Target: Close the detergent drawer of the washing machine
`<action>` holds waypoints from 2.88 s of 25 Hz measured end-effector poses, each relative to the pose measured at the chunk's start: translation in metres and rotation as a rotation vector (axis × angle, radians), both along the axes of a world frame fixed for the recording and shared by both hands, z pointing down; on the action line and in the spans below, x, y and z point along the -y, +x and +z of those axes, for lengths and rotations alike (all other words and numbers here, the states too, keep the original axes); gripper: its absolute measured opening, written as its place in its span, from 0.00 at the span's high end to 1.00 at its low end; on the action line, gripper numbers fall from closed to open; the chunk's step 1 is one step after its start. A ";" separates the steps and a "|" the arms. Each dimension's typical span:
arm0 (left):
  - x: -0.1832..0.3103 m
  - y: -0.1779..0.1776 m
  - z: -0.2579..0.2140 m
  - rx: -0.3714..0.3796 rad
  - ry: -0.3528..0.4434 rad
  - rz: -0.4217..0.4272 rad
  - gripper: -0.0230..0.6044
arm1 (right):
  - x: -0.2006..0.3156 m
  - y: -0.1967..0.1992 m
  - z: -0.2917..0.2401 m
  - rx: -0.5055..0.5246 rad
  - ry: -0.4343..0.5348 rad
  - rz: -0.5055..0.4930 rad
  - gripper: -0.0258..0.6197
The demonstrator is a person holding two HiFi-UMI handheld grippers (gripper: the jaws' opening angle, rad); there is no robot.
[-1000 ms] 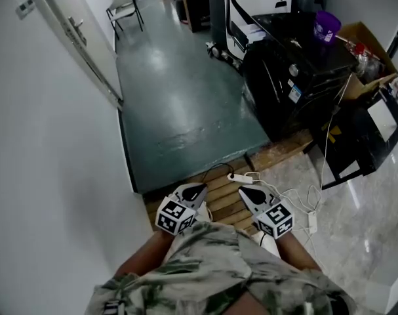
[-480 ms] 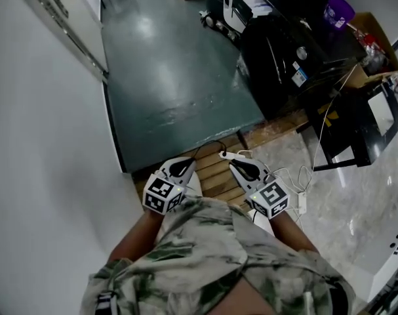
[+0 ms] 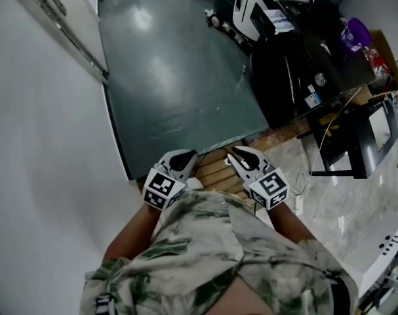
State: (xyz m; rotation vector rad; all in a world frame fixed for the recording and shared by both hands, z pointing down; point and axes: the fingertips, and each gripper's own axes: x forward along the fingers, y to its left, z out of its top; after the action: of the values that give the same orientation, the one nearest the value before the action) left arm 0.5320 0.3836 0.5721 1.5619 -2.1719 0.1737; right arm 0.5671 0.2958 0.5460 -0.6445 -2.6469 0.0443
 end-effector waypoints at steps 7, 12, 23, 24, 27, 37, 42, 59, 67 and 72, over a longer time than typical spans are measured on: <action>-0.041 -0.067 -0.049 0.007 0.015 -0.032 0.92 | -0.045 -0.073 -0.053 0.012 0.013 -0.045 0.83; -0.060 -0.097 -0.056 -0.013 0.050 -0.105 0.92 | -0.071 -0.110 -0.057 0.004 0.023 -0.115 0.84; -0.070 -0.212 -0.036 -0.041 0.001 -0.164 0.92 | -0.084 -0.234 -0.031 -0.035 -0.009 -0.186 0.84; -0.065 -0.230 -0.036 -0.042 -0.002 -0.162 0.92 | -0.079 -0.252 -0.029 -0.039 -0.009 -0.188 0.84; -0.044 -0.283 -0.040 -0.040 -0.019 -0.141 0.92 | -0.061 -0.304 -0.030 -0.045 -0.012 -0.189 0.84; 0.058 -0.445 -0.120 -0.031 -0.038 -0.041 0.93 | 0.021 -0.462 -0.087 -0.058 -0.044 -0.140 0.84; 0.096 -0.488 -0.157 -0.030 -0.031 0.015 0.92 | 0.059 -0.501 -0.118 -0.040 -0.047 -0.059 0.84; 0.250 -0.608 -0.167 -0.068 -0.015 0.495 0.93 | 0.236 -0.582 -0.112 -0.031 0.064 0.611 0.82; 0.304 -0.684 -0.173 -0.046 -0.013 0.768 0.93 | 0.311 -0.626 -0.104 -0.017 0.110 1.013 0.84; 0.317 -0.713 -0.170 -0.052 -0.019 0.902 0.92 | 0.330 -0.637 -0.096 -0.021 0.099 1.212 0.84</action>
State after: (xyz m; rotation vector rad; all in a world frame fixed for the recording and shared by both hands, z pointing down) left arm -0.1809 0.0667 0.4022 2.3825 -1.2727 0.4164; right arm -0.0697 -0.0342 0.4502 1.0199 -2.5709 0.2513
